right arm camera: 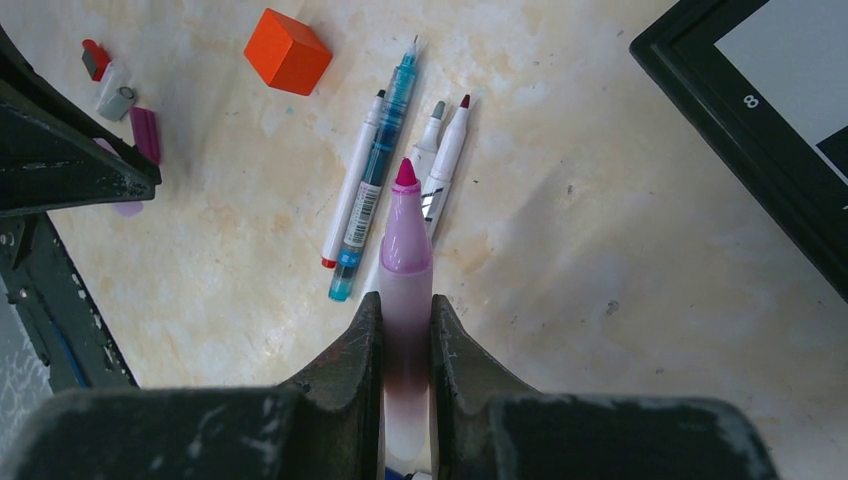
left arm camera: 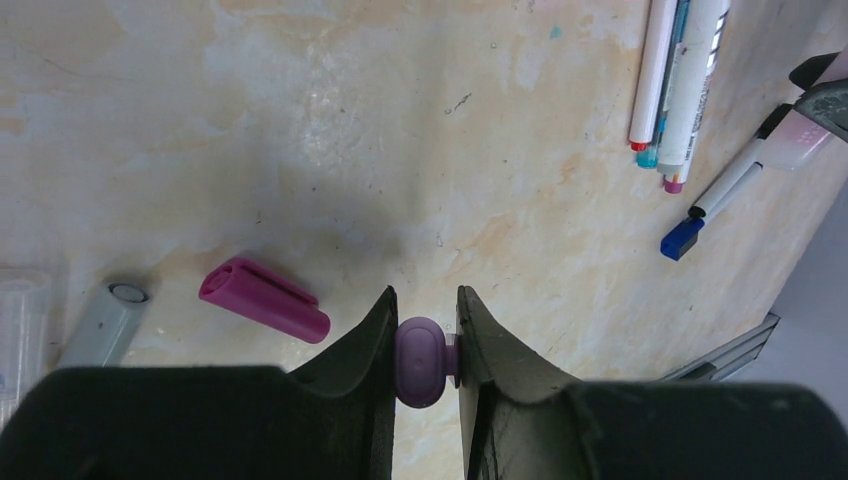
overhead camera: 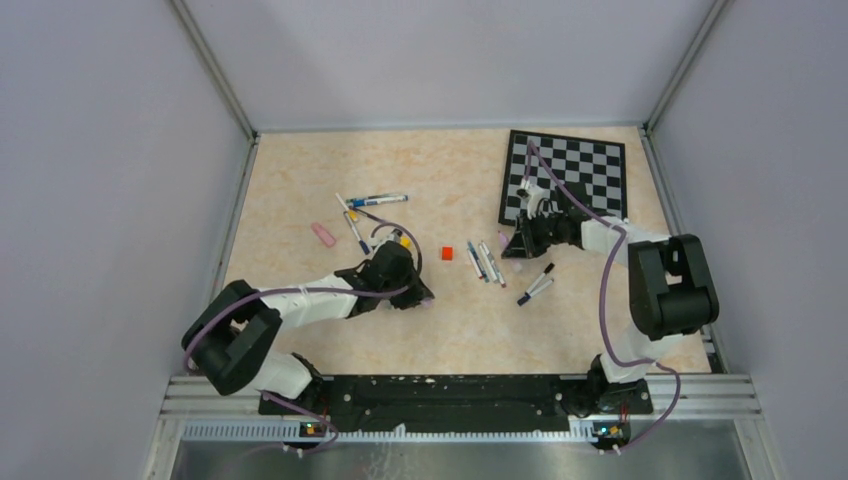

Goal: Open the pen caps
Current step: Place the pen at the center of the board.

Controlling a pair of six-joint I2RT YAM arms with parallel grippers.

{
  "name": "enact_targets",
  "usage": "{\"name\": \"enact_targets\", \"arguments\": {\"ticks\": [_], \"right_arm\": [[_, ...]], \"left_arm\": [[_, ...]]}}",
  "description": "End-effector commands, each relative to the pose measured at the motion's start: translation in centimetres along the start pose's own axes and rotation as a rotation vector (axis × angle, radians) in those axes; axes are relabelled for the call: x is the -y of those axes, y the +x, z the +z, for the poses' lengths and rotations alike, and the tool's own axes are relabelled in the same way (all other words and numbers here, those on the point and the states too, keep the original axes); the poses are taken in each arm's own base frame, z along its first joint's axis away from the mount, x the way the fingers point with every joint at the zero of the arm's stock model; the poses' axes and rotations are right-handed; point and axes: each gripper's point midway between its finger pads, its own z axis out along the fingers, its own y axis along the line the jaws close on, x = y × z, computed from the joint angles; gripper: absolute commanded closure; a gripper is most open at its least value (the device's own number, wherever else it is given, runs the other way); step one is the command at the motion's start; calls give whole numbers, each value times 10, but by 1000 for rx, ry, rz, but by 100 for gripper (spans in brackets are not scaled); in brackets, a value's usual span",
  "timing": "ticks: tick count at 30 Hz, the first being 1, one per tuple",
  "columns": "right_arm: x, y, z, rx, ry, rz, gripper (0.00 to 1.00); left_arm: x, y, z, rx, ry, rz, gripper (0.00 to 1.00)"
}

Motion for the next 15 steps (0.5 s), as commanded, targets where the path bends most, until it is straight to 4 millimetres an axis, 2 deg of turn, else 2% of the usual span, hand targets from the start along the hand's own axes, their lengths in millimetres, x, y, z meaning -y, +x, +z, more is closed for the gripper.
{"name": "enact_targets", "arguments": {"ticks": [1,5,15], "right_arm": [[6,-4,1,18,14,0,98],[7,-3,2,16,16,2,97],[8,0,3,7,18,14,97]], "left_arm": [[-1,-2,2,-3,-55,-40,92],[-15,-4,1,16,-126,-58,90],[-35,2,-6,2,-214,-82,82]]}}
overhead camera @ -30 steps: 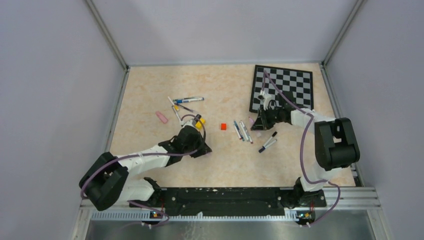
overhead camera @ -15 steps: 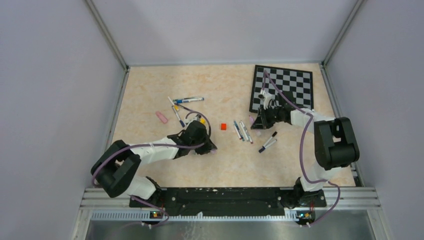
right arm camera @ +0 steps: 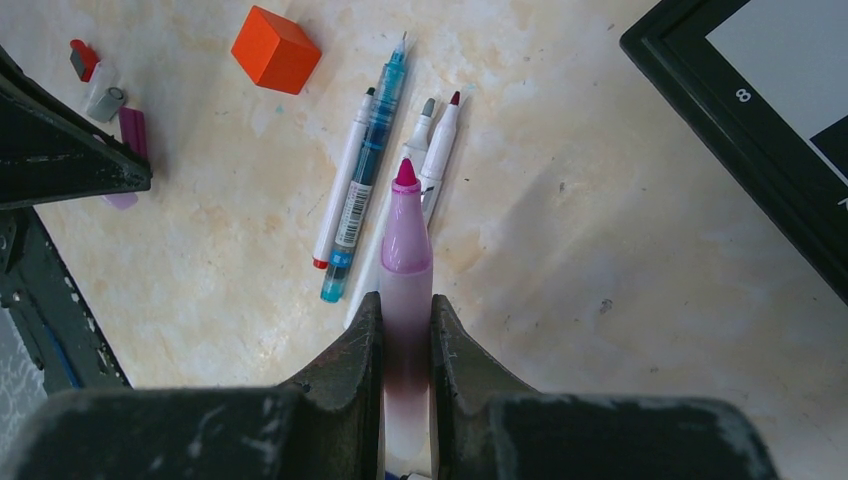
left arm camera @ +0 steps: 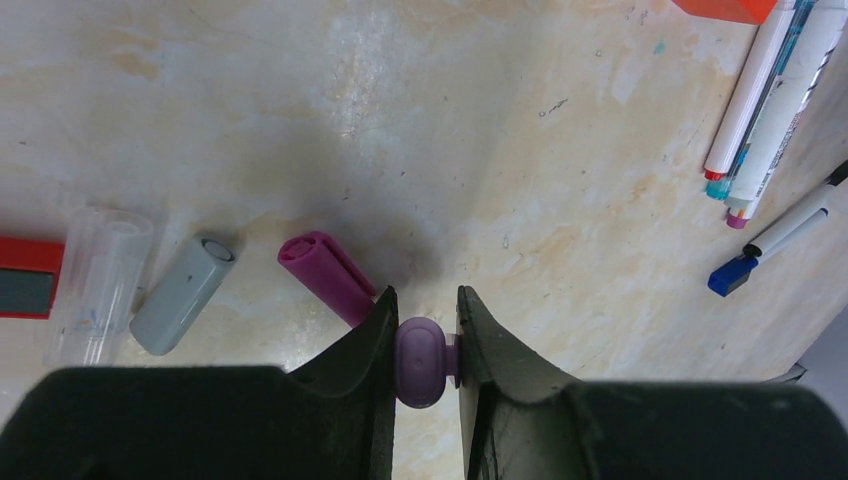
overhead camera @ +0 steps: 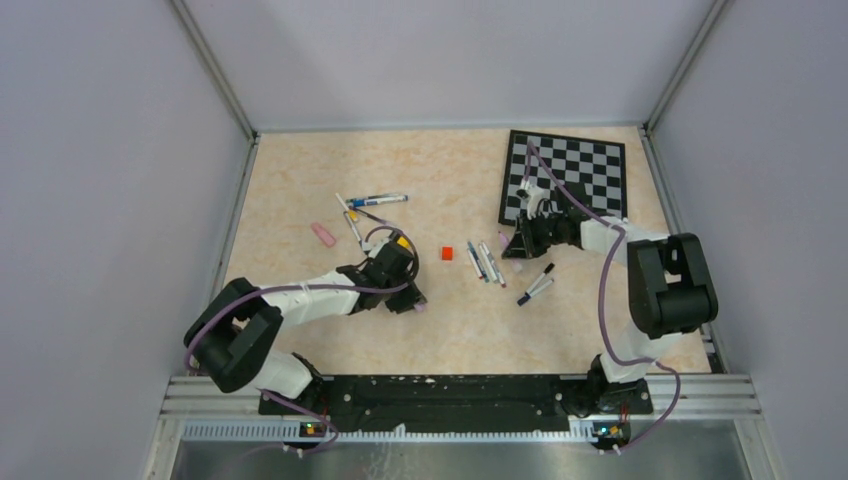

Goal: Open the pen caps
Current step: Place the pen at the center of the board.

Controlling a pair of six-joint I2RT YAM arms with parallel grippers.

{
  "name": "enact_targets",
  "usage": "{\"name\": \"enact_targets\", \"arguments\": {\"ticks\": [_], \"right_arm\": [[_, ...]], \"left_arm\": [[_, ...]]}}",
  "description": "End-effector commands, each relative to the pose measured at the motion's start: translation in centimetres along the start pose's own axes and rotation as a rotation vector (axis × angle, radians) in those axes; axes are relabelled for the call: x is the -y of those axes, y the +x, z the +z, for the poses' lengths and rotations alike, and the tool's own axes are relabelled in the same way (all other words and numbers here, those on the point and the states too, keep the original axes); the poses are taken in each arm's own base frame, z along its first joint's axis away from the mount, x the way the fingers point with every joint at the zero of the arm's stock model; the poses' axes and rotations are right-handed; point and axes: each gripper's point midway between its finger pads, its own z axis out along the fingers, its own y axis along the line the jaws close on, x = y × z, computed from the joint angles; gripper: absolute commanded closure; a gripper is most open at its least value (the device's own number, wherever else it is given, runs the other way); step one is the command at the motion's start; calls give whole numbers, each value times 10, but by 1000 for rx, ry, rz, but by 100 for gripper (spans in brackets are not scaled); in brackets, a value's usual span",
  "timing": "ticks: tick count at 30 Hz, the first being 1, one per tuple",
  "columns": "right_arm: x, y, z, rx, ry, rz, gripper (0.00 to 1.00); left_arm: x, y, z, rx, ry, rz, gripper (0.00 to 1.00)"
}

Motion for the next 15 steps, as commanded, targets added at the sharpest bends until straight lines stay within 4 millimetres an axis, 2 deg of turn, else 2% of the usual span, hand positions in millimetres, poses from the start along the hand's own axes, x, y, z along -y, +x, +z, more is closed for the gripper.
{"name": "enact_targets", "arguments": {"ticks": [1,9,15], "right_arm": [[6,-1,2,10,9,10,97],[9,8,8,-16,3,49,93],[8,10,9,-25,-5,65,84]], "left_arm": [[-12,0,-4,12,-62,-14,81],[-6,-5,-9,26,-49,-4,72],[0,-8,-12,30,-39,10,65]]}}
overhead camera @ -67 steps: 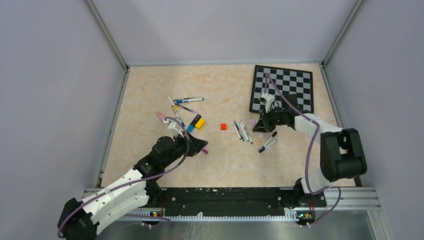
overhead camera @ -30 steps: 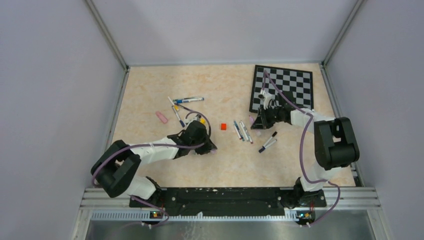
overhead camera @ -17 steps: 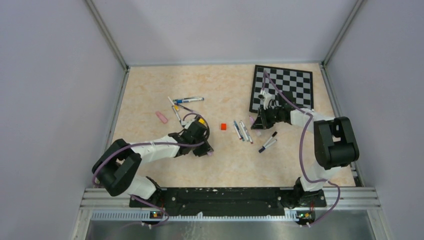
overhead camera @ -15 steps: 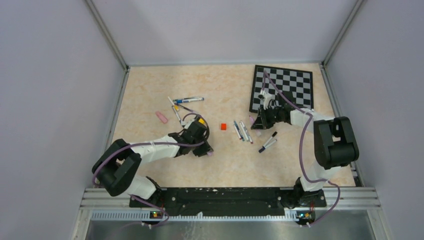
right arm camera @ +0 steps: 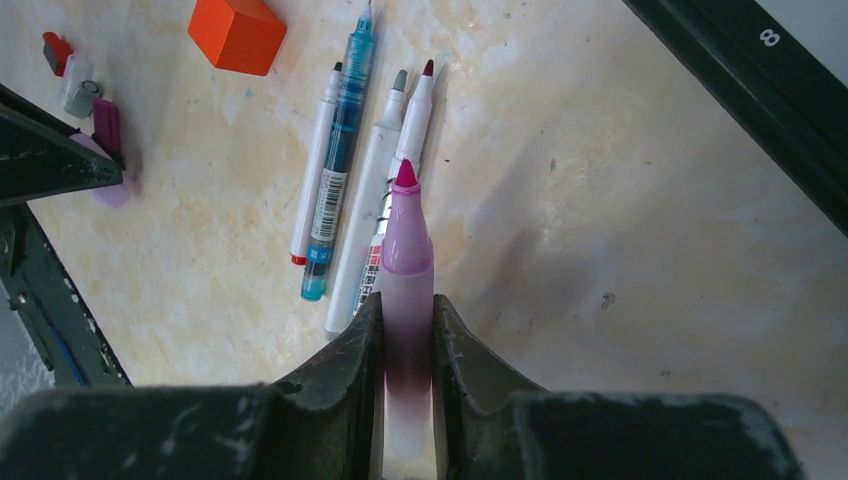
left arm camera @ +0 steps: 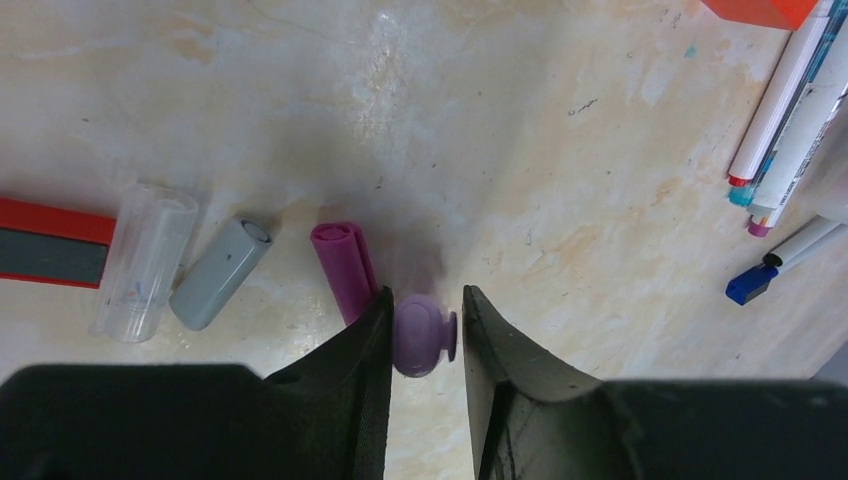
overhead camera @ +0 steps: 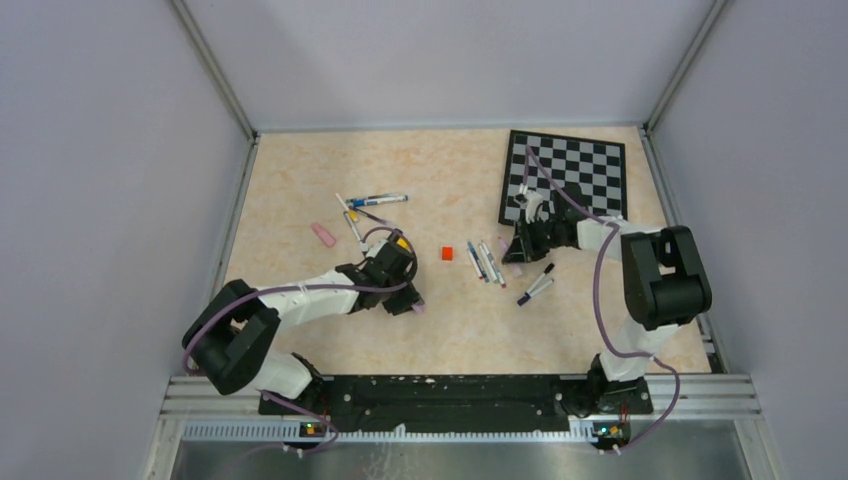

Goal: Open the pen caps
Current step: Place the pen at the center of the board.

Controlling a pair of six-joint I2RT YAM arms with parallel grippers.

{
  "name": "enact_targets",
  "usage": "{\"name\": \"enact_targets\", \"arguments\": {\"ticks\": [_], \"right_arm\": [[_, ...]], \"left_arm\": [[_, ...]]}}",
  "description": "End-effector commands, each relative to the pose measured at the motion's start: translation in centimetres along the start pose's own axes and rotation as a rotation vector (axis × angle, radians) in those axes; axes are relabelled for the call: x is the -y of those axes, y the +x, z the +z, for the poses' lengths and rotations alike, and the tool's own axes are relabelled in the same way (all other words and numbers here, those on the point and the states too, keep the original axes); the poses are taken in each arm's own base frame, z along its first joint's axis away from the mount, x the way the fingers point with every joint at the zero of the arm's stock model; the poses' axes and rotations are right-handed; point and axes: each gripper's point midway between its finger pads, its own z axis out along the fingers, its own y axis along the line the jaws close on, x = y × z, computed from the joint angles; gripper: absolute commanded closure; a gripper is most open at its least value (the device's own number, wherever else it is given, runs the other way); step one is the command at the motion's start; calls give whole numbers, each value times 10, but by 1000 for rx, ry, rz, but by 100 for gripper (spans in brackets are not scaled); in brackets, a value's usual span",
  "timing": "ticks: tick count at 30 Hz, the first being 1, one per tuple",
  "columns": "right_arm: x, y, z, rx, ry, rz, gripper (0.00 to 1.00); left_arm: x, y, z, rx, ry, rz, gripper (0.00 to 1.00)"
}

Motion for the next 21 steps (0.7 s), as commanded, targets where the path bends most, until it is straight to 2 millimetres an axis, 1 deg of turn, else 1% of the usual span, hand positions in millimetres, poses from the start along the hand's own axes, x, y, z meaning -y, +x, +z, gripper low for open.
{"name": "enact_targets", "arguments": {"ticks": [1,3,6,10,14,17,21], "right_arm": [[0,-4,-1,17,-9,9,83],[-1,-5,-1,18,-14,8,80],[-3,-6,-2,22,-19,2,76],[-6,-8,-5,26,-23,-5,73],[-7,-10,-8,32,-20,-20,69],[-9,-16,-15,51,-15,-42,67],[-14,-28,-33,90,-2,-107,66]], "left_arm": [[8,-7,-9,27,9,24,64],[9,-9,-11,32,12,28,61],[11,-12,-15,44,16,35,59],[12,-15,-20,60,15,43,59],[17,-21,-27,78,22,56,59],[21,-26,-35,97,31,76,58],[25,-37,-50,147,41,120,56]]}}
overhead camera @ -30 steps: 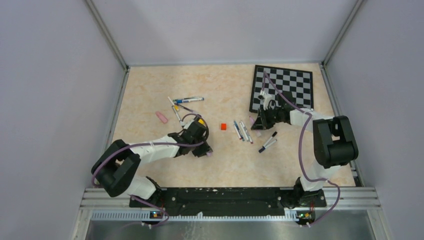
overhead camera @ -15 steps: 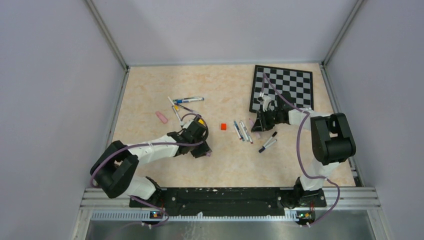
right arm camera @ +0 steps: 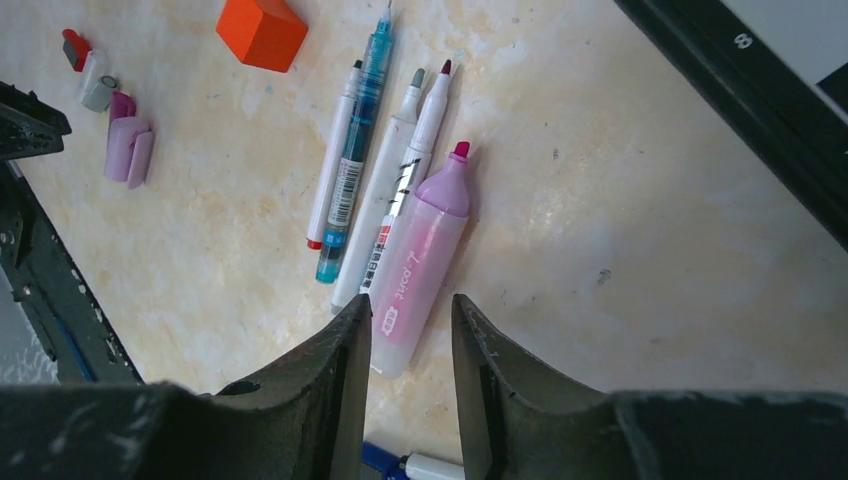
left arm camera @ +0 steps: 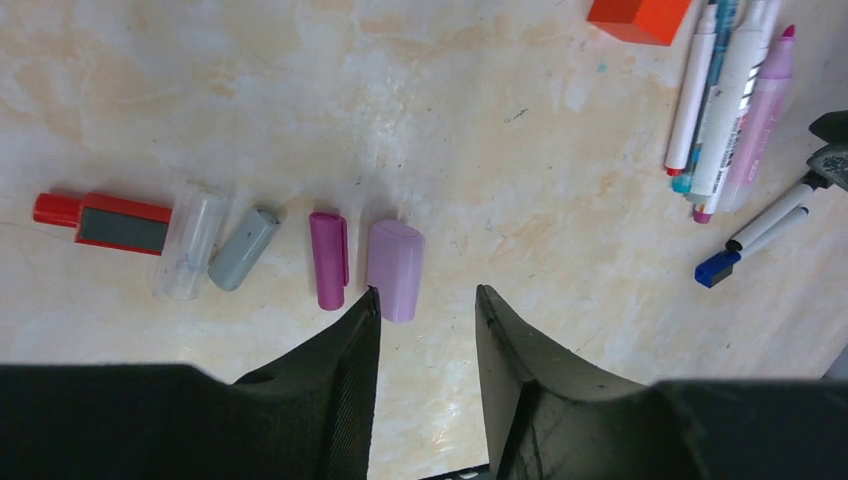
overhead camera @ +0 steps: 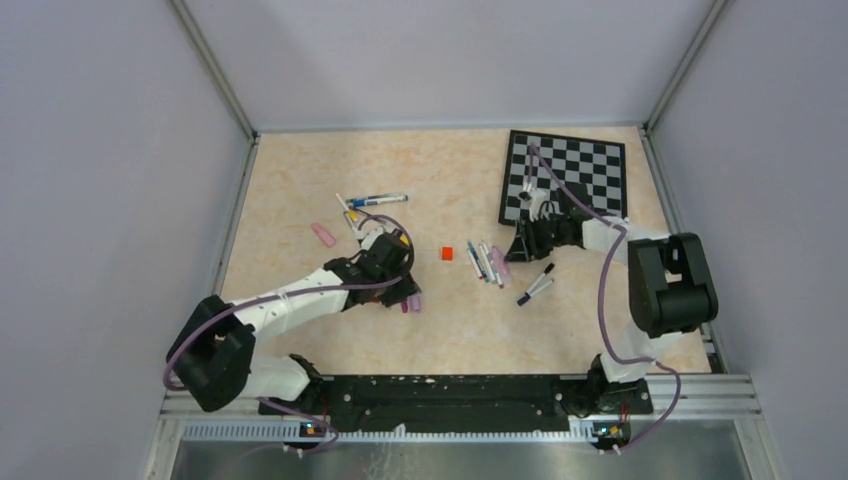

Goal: Open the pen caps
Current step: Place the pen at the center of the board, then pick up the pen from the center of the board.

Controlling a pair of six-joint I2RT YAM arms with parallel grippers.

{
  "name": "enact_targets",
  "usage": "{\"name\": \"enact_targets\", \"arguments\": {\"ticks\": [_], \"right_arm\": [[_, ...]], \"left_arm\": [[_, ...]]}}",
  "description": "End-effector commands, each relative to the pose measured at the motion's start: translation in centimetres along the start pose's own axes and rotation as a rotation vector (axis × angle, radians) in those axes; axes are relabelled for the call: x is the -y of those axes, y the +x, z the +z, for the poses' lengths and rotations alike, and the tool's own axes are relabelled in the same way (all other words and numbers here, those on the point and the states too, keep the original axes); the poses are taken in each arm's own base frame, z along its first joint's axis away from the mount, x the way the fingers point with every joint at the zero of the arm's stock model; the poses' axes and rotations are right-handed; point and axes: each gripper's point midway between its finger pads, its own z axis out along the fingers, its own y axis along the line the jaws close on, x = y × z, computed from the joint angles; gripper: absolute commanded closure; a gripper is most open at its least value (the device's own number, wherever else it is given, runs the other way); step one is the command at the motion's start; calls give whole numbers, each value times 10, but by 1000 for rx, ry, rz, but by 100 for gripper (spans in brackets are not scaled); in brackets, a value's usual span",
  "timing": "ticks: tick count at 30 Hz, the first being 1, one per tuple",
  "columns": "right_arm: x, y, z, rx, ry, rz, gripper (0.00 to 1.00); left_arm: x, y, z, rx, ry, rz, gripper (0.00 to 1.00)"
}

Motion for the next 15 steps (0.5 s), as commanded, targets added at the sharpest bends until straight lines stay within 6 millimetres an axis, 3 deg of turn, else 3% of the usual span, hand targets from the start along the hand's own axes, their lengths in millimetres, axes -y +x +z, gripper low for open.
{"name": "enact_targets", "arguments": {"ticks": [1,6,11,15], "right_arm": [[-14,-30,-32,101,5,-123,66],[-30,-35,-59,159,-15,-244,66],[-63,-32,-88,193,-83,-475,64],[-95,-31,-110,219,-156,-646,60]], "left_arm": [[15,-26,-25,103,41,71,55],[25,-40,-48,194,148,246,30],[34,-53,-82,334,312,349,3],[36,-63,-109,454,411,399,1]]}}
